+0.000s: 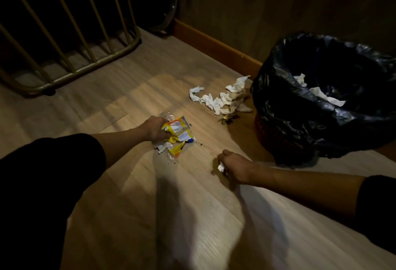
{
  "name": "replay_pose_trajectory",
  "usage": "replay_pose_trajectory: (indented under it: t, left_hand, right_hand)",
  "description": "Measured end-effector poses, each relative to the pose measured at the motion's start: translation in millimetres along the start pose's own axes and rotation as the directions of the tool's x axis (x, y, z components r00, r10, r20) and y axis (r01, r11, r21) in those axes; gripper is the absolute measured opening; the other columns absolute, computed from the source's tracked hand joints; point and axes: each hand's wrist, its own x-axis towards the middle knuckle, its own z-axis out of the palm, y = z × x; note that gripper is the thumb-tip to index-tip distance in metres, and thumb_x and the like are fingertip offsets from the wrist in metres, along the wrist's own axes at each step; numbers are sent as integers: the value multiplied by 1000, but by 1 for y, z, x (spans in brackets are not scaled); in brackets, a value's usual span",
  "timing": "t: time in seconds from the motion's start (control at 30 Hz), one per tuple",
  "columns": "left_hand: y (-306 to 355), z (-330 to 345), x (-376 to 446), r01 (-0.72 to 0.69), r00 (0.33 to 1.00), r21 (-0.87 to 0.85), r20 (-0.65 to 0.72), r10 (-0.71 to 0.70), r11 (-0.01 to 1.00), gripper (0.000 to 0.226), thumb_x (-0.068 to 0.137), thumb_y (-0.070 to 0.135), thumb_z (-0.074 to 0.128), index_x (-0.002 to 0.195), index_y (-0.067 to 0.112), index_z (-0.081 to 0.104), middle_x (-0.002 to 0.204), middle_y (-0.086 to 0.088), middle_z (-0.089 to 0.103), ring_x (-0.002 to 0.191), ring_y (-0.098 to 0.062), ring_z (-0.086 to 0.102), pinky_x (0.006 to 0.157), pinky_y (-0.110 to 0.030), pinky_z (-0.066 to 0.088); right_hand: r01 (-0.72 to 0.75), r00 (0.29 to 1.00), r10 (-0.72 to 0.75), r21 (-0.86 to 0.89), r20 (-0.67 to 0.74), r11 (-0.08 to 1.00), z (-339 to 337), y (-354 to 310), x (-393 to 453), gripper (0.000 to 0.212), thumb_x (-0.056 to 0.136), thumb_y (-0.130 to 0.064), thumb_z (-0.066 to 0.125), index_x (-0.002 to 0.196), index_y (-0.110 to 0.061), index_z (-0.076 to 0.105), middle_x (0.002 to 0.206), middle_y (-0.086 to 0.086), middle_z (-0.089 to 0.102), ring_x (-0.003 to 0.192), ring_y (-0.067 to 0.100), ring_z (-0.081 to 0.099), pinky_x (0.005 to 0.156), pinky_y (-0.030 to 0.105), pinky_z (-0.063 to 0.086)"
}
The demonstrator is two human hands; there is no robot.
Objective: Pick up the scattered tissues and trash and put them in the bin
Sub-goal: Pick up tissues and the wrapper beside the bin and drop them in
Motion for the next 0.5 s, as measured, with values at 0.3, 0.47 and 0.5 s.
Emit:
replay_pose_trajectory:
  t: [0.3, 0.47, 0.5]
  left_hand:
    - [39, -24, -23, -107, 994, -83, -44, 104, 991, 91, 45, 69, 49, 114, 15, 71, 114, -14, 72, 111, -30, 64, 84, -28, 43]
    - [75, -58, -42, -188, 962, -196, -233, 140, 962, 73, 51, 66, 54, 99, 16, 75, 97, -14, 75, 99, -27, 68, 77, -31, 46]
    - [84, -65, -46, -198, 953, -230, -271, 132, 953, 62, 58, 61, 62, 97, 14, 75, 94, -15, 75, 97, -27, 69, 75, -31, 46]
  right_hand:
    - [-125, 954, 160, 150, -254, 981, -53, -20, -6, 20, 83, -6, 61, 102, -3, 65, 110, 20, 66, 103, 35, 61, 79, 35, 48]
    - [-115, 900, 196, 222, -389, 968, -122, -44, -15, 9, 91, -21, 61, 88, -13, 60, 104, 20, 68, 100, 34, 65, 74, 27, 43]
    - [-108, 883, 199, 228, -425, 968, -140, -46, -23, 14, 92, -23, 61, 90, -9, 62, 104, 19, 69, 99, 33, 65, 75, 29, 45]
